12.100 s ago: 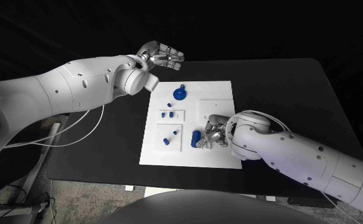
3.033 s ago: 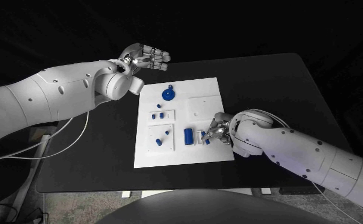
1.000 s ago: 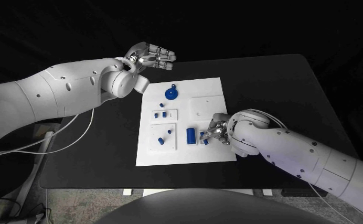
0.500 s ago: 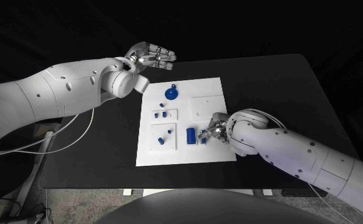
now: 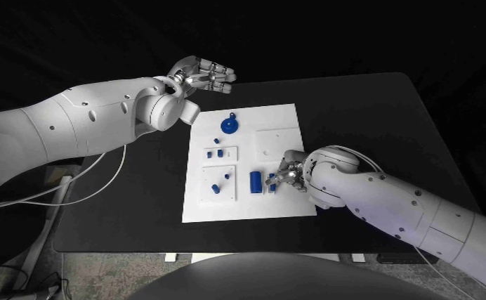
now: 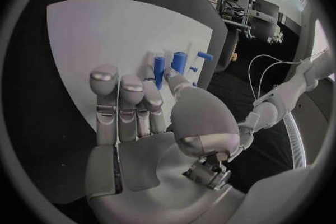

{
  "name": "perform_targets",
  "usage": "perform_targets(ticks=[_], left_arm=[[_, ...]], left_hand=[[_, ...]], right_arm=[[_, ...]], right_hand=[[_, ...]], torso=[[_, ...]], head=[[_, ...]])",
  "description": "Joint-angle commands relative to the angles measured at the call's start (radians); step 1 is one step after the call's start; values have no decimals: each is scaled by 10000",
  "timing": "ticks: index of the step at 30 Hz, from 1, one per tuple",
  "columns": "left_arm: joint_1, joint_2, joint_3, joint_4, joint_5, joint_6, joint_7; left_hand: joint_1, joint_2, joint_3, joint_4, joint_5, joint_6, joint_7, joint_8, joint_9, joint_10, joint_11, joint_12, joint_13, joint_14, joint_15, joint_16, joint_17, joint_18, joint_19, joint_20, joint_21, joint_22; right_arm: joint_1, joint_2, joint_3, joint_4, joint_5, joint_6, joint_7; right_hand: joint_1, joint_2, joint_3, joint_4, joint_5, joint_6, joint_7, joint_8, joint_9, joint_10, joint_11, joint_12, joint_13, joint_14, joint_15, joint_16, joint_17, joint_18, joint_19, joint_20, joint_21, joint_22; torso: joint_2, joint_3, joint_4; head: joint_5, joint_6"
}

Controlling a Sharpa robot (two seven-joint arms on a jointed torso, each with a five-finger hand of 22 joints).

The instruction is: Assemble the parts on the task board

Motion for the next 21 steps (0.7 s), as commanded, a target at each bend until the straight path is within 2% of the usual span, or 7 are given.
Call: perform_targets(ticks=[1,21], left_arm=[[16,21,6,7,-43,93,38],[17,34,6,-8,-72,109,6]], left_hand=[[4,-17,-55,30,57,-70,0,-15,-7,-83,-6,27,3,-59,4,-10,10,-175,7,43,62,-9],[13,-22,-54,32,60,-69,0,-14,-7,-86,-3,26,3,-61,6,-8,10,-177,5,46,69,-48]], right_arm=[[-6,13,0,55,-96,53,225],[-7,-8,-3,174,-96,249,215]], right_hand=[[114,-10,12,-92,-60,-41,4,-42,-8,-46,-7,-44,-15,20,-80,-59,-2,160,544,-61,-13,406],[90,51,98,-264,-76,-29,-1,-42,-9,-41,-12,-50,-28,22,-82,-73,2,153,542,-64,-28,398]], torso=[[2,4,3],[1,-1,2]], head=[[9,1],[11,1]])
